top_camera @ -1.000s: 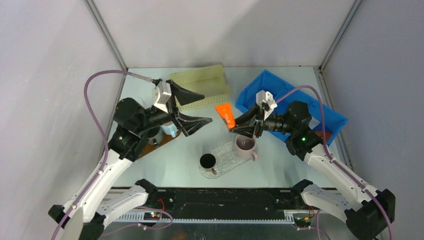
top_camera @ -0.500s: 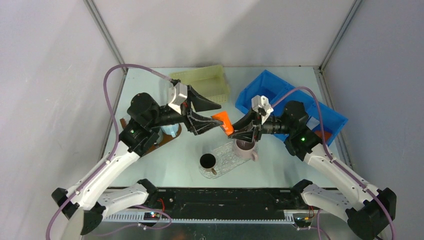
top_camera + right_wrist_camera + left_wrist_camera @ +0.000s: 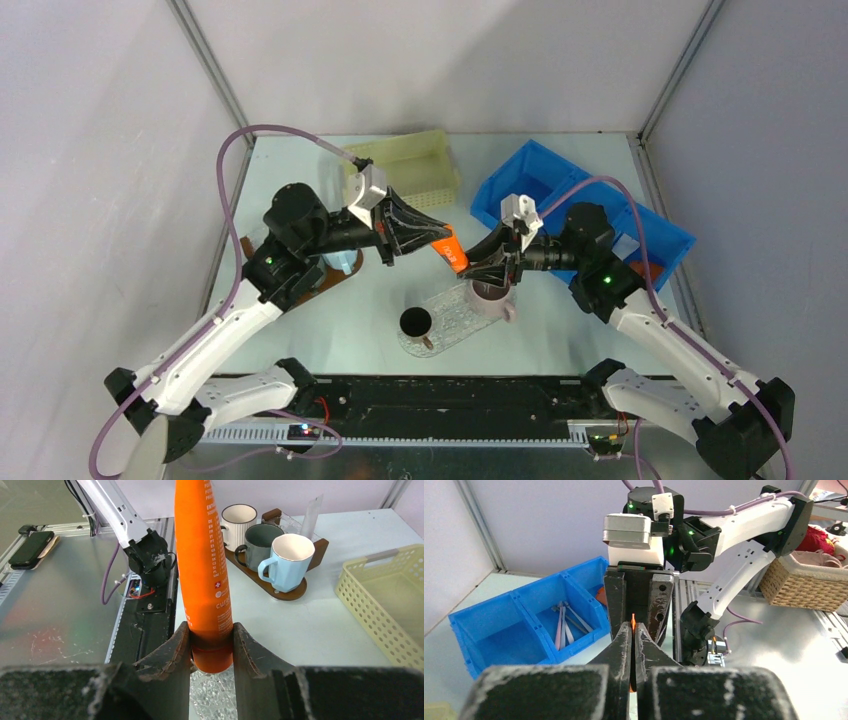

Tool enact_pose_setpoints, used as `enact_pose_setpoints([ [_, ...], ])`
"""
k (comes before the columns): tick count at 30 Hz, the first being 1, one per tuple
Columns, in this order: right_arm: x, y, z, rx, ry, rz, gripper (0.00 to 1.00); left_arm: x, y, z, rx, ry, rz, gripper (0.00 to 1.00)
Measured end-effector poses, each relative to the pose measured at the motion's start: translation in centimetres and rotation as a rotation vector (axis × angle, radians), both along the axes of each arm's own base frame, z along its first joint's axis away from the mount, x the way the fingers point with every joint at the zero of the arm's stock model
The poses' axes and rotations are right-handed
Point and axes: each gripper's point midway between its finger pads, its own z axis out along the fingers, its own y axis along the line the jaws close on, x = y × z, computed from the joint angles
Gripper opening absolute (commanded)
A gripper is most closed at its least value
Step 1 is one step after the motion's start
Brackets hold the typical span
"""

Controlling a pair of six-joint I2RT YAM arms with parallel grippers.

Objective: Prepare toiletry sets of a toothbrush and toothpaste on the tray
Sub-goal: Pick up the toothpaste from the storage box.

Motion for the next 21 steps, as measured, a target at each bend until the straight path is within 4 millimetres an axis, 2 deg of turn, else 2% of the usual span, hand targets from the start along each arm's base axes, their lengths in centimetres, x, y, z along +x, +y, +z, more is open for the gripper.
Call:
enact_pose_setpoints([
  [1,0.0,0.0,-0.1,-0.002,0.002,-0.003,0.0,0.1,0.0,-0.1,0.002,0.004,0.006,0.0],
  [3,0.1,0.0,-0.2,-0.005,0.006,-0.007,0.09,0.2,0.0,-0.2,0.005,0.009,0.014,0.0],
  [5,0.1,0.0,-0.2,-0.007,0.009,-0.012,0.24,0.3,0.1,-0.3,0.008,0.015,0.024,0.0],
  [7,0.3,0.0,-0.3,-0.01,0.011,-0.021,0.53,0.5,0.2,-0.3,0.011,0.021,0.042,0.0],
  [11,0.7,0.0,-0.3,-0.012,0.006,-0.048,0.79,1.2,1.0,-1.0,0.042,0.049,0.119,0.0],
  [15,1.6,-0.2,0.0,-0.011,-0.015,-0.105,0.97,2.9,2.5,-1.7,0.082,0.079,0.268,0.0],
  [21,3.2,-1.0,0.4,-0.012,-0.049,-0.217,0.99,5.9,6.7,-2.3,0.109,0.117,0.553,0.0],
])
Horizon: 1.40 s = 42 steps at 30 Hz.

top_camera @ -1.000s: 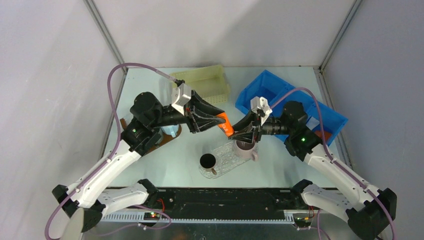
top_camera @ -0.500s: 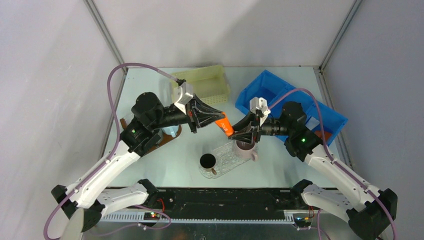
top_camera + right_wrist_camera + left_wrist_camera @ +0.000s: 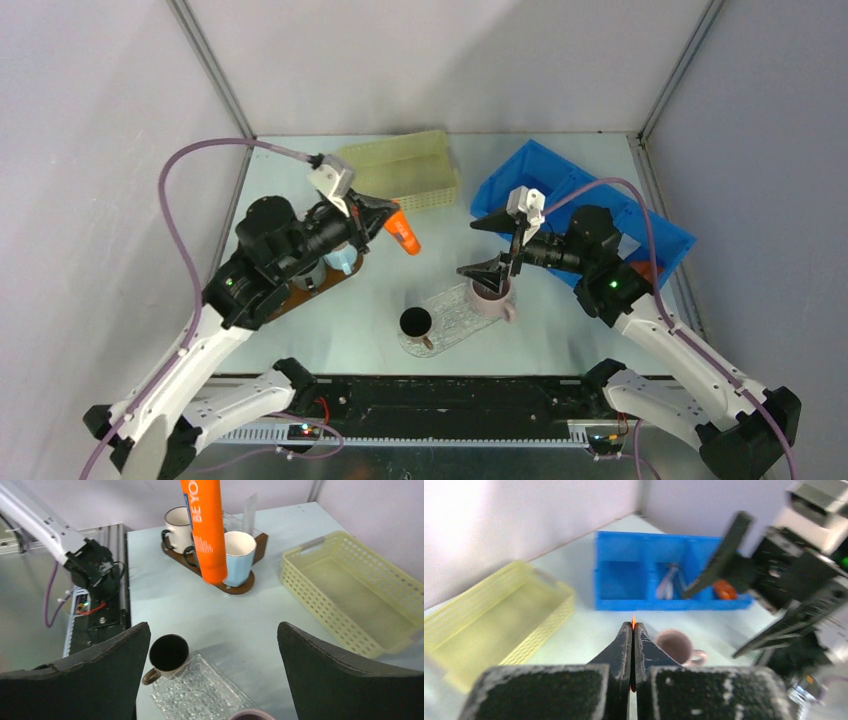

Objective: Prepare toiletry sets of a toothbrush and toothpaste on the tray
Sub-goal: Pick up the toothpaste from the storage box, then place the toothpaste in the toothpaste holder.

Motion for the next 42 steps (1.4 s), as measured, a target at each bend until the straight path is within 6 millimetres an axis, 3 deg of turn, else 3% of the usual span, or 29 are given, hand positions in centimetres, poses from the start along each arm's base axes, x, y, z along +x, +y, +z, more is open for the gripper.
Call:
enact_pose_setpoints([
  [4,1.5,-0.7,0.0,-0.007,-0.005,-0.092,0.99,2.4,4.8,-0.1,0.011,0.006,0.258,0.0],
  [12,4.2,-2.2,-0.4,-0.027,-0.01,-0.248,0.99,5.7,16.3,-0.2,0.007,0.003,0.792,0.0],
  [19,5.3,-3.0,-0.6,-0.033,-0.011,-0.305,1.0,6.9,24.1,-3.4,0.05,0.052,1.13,0.0],
  [33,7.7,-4.9,-1.3,-0.045,0.005,-0.371,1.0,9.9,32.9,-11.3,0.073,0.139,1.449,0.0],
  [42,8.2,-5.8,-1.3,-0.043,0.006,-0.39,0.99,13.1,34.6,-13.5,0.027,0.135,1.468,0.0],
])
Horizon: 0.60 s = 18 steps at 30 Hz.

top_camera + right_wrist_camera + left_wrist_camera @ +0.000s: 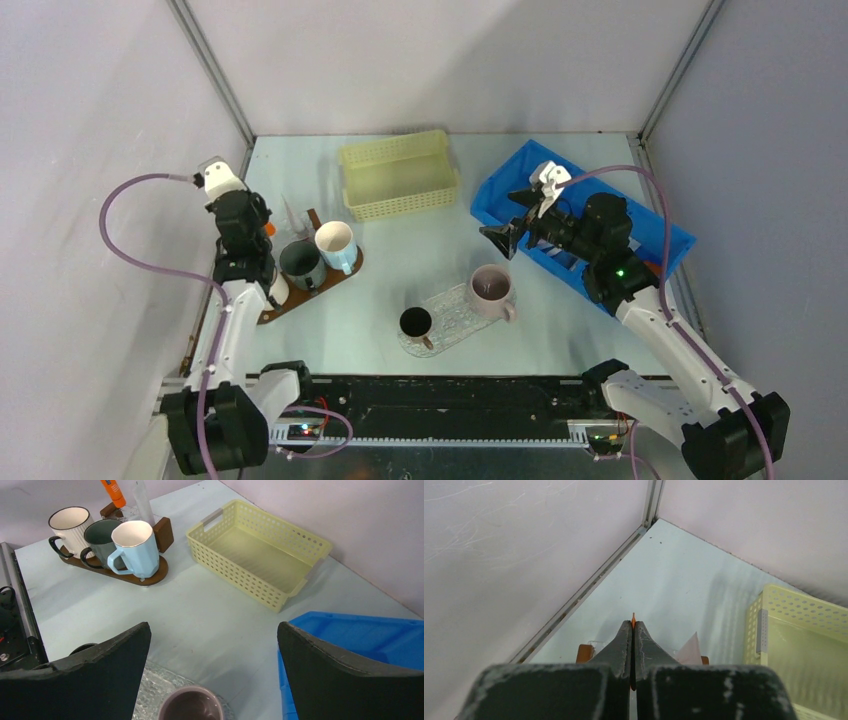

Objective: Prepare toiletry sets of a toothbrush and toothpaste on the tray
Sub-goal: Place the toothpaste in the toothpaste holder.

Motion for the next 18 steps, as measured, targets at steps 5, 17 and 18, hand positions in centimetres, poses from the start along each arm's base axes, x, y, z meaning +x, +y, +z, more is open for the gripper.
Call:
enact_pose_setpoints([
  [5,0.3,-0.4,0.0,0.0,0.0,-0.01,0.99,1.6,0.0,-0.8,-0.012,-0.005,-0.018,0.0],
  [17,1.3,-1.0,-0.4,-0.001,0.008,-0.033,0.99,3.3,-0.1,-3.4,-0.034,0.048,-0.036,0.0],
  [18,1.4,-1.0,-0.4,-0.001,0.008,-0.035,0.99,3.3,-0.1,-3.6,-0.035,0.052,-0.036,0.0],
])
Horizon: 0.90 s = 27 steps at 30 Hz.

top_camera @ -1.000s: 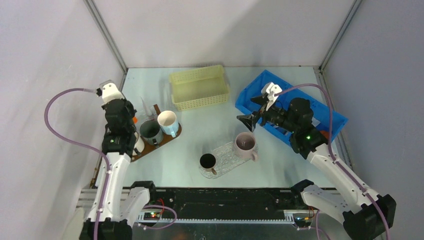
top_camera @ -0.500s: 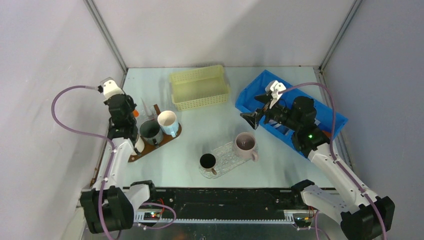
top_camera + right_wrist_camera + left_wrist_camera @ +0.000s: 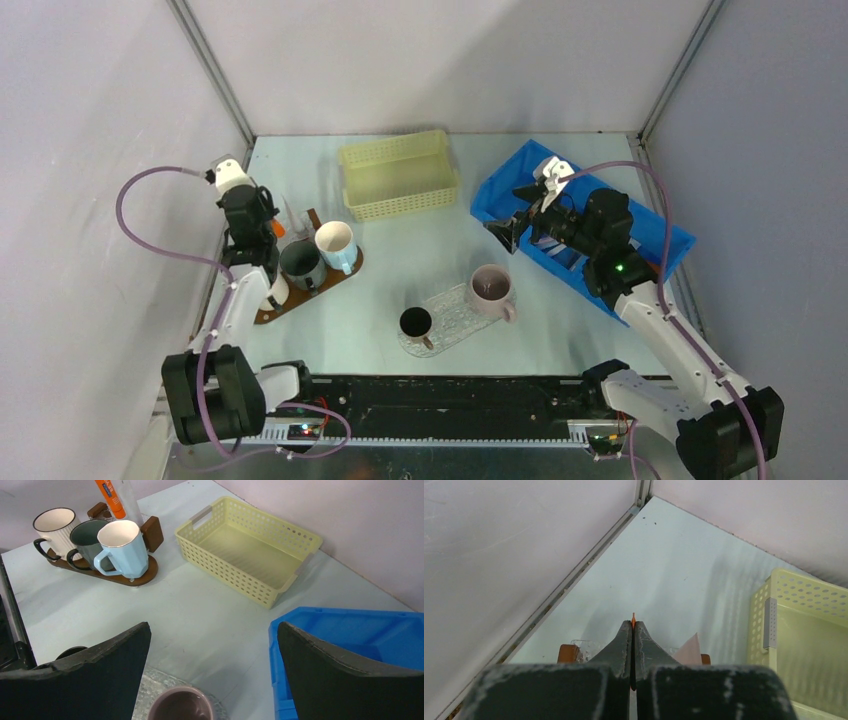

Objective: Prepare toiletry sets of a toothbrush and toothpaste on the tray
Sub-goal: Place the toothpaste in the toothpaste holder.

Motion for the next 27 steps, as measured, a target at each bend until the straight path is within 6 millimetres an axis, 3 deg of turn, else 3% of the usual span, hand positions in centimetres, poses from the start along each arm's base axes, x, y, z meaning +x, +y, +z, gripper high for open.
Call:
enact_pose_setpoints([
  [12,0.9,-0.2,-0.4,0.005,0.007,-0.009,0.99,0.3,-0.2,-1.5,-0.014,0.035,-0.009,0.0],
  [20,1.1,-0.1,-0.6,0.006,0.014,-0.005,0.99,1.1,-0.2,-4.6,-0.025,0.094,-0.017,0.01],
  [27,1.2,-0.2,-0.6,0.007,0.016,-0.01,0.99,1.2,-0.3,-6.3,-0.032,0.121,-0.021,0.23],
])
